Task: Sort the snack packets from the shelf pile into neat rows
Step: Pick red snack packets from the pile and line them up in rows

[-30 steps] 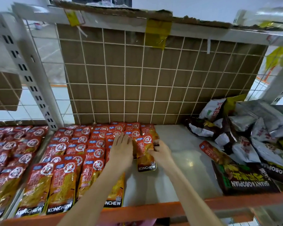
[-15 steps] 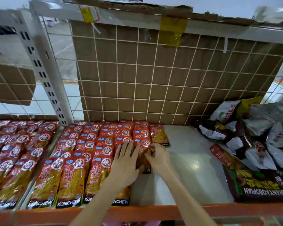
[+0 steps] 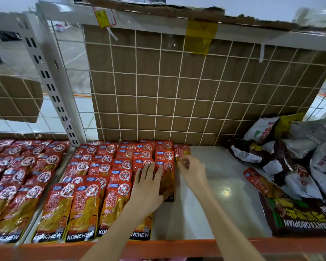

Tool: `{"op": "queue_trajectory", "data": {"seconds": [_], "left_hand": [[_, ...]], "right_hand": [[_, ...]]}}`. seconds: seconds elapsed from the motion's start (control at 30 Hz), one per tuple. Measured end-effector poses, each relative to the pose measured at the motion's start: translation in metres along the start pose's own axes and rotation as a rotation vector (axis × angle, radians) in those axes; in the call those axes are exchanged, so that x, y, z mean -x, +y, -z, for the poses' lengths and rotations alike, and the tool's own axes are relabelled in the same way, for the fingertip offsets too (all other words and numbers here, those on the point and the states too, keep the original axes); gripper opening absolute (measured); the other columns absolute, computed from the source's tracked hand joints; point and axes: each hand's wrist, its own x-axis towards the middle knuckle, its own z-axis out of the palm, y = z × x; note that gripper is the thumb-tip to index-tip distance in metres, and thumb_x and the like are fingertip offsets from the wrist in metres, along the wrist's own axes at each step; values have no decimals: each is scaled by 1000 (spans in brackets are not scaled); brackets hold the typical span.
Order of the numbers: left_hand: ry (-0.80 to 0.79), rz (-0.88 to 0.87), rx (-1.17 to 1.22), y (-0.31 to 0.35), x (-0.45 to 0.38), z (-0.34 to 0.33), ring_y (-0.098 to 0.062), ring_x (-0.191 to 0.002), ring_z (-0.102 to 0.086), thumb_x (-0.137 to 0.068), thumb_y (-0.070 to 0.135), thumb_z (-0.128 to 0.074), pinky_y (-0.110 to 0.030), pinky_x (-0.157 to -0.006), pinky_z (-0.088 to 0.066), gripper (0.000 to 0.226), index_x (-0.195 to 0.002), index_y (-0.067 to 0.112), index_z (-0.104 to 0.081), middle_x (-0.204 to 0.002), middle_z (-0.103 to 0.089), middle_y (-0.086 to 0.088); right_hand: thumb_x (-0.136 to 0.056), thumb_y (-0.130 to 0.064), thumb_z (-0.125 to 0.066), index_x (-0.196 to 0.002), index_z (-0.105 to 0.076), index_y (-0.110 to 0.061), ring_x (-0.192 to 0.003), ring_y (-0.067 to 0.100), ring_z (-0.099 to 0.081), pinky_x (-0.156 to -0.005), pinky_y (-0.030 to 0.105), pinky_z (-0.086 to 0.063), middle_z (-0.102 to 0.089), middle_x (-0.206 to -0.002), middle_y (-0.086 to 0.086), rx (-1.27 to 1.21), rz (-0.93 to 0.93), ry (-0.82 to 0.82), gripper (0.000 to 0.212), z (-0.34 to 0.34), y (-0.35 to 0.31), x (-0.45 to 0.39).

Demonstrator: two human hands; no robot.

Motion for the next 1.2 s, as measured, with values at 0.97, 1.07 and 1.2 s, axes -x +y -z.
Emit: {"op": "queue_trajectory", "data": {"seconds": [0.97, 1.07, 1.2], "left_hand": [[188, -138, 266, -11, 15, -8, -9, -145, -2, -79, 60, -6, -19, -110, 12, 80, -149, 25, -19, -156, -16, 7], [136, -161, 184, -9, 19, -11, -11, -143, -6, -83, 55, -16, -29, -113, 3, 71, -148, 26, -26, -154, -24, 3], [112, -148, 113, -4, 23, -5, -16, -145, -4, -86, 51, -25, -30, -112, 4, 68, -149, 27, -21, -156, -18, 0]], "right_hand": [[-89, -8, -62, -92, -43, -29, -85, 17, -66, -71, 38, -57, -66, -95, 5, -523, -168, -124, 29, -16, 9, 62], [-88, -13, -64, -90, -44, -28, -80, 8, -62, -71, 29, -56, -63, -88, -5, -349, -87, -135, 25, -14, 9, 63], [-88, -18, -63, -97, -47, -19, -74, 2, -57, -57, 12, -45, -59, -87, -5, -222, -50, -130, 18, -12, 7, 65]]}}
